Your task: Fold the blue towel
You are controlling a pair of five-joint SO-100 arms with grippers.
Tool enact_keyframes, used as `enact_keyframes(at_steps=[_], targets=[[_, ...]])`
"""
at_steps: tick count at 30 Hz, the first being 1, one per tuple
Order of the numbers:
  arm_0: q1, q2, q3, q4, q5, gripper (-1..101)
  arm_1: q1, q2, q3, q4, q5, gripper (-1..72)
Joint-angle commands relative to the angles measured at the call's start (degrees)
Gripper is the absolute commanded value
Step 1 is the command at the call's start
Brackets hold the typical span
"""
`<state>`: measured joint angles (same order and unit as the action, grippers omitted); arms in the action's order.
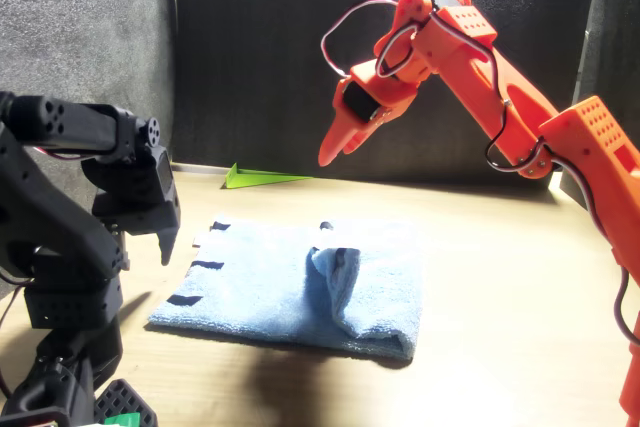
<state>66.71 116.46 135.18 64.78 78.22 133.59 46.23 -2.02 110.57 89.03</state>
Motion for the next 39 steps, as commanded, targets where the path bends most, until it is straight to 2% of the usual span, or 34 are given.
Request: enact_keyframes(at_steps=[1, 6, 17, 30, 39], targets=[[-1.58, 3.34, -0.88, 0.53, -0.53, 31, -6.59, 9.67, 6.24, 0.79, 6.50, 28.2], [-7.21, -0.53, -4.83, 1.32, -2.72, 32, -9.93, 15.38, 19.25, 0.79, 9.32, 27.0], [-10.99, -15.73, -12.83, 1.05, -8.35, 33, -7.82, 14.68, 22.41, 0.70, 10.46, 27.2], [-7.38, -30.85, -33.84, 12.04, -6.86, 30, -8.79, 17.84, 31.90, 0.70, 11.43, 27.6], [-13.01, -33.05, -42.71, 15.64, -7.21, 30, -8.53, 17.40, 31.99, 0.70, 11.60, 28.0]])
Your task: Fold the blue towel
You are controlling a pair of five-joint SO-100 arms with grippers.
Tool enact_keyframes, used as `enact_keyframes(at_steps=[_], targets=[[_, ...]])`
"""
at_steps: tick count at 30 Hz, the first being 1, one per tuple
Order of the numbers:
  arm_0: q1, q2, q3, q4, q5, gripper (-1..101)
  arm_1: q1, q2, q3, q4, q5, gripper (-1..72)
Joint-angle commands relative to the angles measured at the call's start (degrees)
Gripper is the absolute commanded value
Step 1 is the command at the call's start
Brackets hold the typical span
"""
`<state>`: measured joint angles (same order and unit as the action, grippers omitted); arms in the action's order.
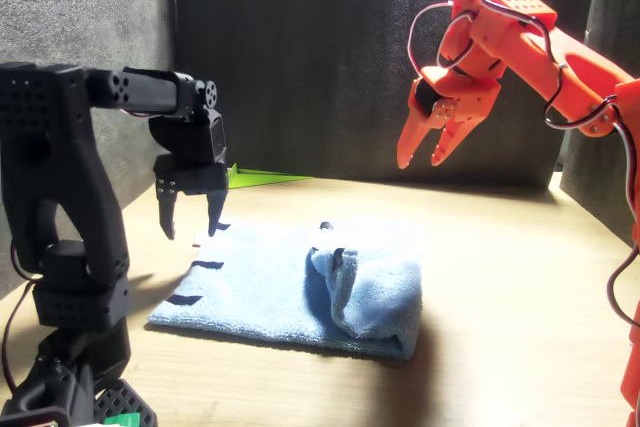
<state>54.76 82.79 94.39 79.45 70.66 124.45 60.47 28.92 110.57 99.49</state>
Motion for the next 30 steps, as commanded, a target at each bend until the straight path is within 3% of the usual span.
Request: enact_keyframes(at_steps=[1, 30], targets=[[-1.67, 0.35, -1.85, 0.97, 0.00, 30, 0.62, 2.99, 1.05, 0.62, 1.14, 28.0], [-2.72, 2.99, 15.64, -6.94, -6.33, 29, -1.41, 7.65, 4.66, 0.62, 0.97, 27.3]])
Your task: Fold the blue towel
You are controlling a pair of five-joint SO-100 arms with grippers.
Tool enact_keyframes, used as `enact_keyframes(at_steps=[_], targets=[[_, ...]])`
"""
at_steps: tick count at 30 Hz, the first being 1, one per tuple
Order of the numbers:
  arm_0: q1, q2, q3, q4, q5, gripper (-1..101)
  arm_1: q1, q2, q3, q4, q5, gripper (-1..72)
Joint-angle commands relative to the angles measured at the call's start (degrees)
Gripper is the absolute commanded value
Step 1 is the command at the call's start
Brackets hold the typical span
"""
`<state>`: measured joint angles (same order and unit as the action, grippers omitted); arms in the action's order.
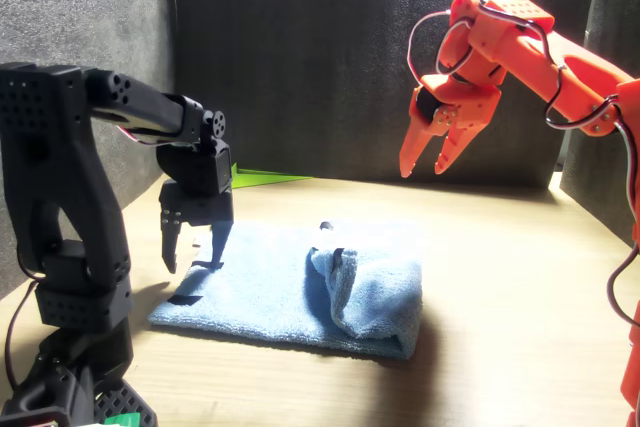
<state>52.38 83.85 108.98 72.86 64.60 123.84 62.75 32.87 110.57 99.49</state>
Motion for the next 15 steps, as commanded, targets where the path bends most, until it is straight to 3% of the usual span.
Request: enact_keyframes(at_steps=[1, 3, 5, 7, 15], targets=[[-0.26, 1.85, 1.05, -0.44, -0.62, 28, -1.23, 6.15, 0.97, 0.62, 0.79, 27.2], [-0.18, 1.93, 1.14, -0.44, -0.88, 26, -1.93, 7.56, 1.23, 0.70, 0.44, 26.7], [-0.18, 1.85, 1.14, -0.53, -1.14, 9, -2.81, 9.05, 1.23, 0.70, 0.09, 24.6], [-0.18, 1.67, 1.05, -0.53, -0.97, 0, -3.87, 10.63, 1.23, 0.70, 0.26, 22.8], [1.23, 4.75, 1.67, -1.41, -0.26, 0, -8.17, 16.70, 5.63, 0.70, 0.62, 22.2]])
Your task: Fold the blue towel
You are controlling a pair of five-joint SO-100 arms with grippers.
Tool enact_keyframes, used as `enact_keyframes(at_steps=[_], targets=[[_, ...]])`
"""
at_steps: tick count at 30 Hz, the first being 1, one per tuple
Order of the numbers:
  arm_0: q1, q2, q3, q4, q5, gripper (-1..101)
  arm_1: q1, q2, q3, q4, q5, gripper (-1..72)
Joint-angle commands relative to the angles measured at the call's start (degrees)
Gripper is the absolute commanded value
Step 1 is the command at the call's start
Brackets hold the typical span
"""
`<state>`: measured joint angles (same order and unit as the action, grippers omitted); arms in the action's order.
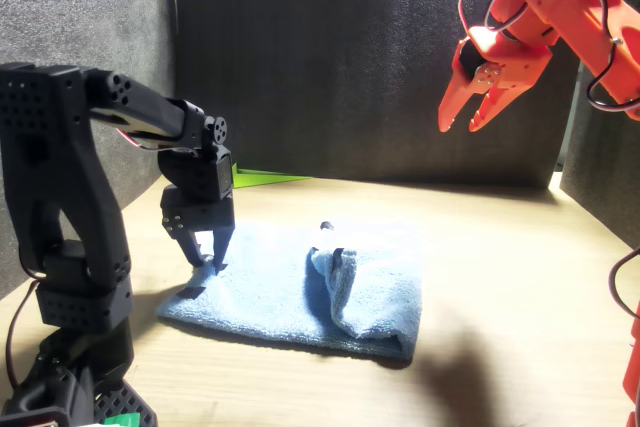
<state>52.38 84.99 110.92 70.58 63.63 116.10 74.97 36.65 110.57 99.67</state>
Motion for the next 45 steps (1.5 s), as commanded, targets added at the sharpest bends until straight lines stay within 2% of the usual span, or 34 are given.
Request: enact_keyframes(at_steps=[1, 7, 13, 21, 36, 45], targets=[[1.41, 3.69, -0.97, 1.49, 1.14, 0, -0.62, 5.01, 3.16, 0.70, 0.53, 22.2], [4.48, 3.96, -2.81, 1.14, 2.29, 0, -0.44, 9.93, 15.12, -0.79, 1.67, 20.1], [6.33, 7.21, -5.27, -1.14, 3.87, 0, 0.09, 21.71, 34.45, -11.60, 0.62, 19.9], [2.64, 6.06, -11.51, -1.41, 4.39, 0, -0.09, 22.59, 35.07, -10.63, 1.85, 20.7], [-5.45, 9.76, -6.33, -2.55, 11.34, -1, -0.53, 24.35, 41.40, -11.69, 1.93, 20.7], [-6.50, 17.31, -8.79, 2.90, 15.21, -1, -0.62, 25.05, 45.18, -12.39, 1.49, 20.5]])
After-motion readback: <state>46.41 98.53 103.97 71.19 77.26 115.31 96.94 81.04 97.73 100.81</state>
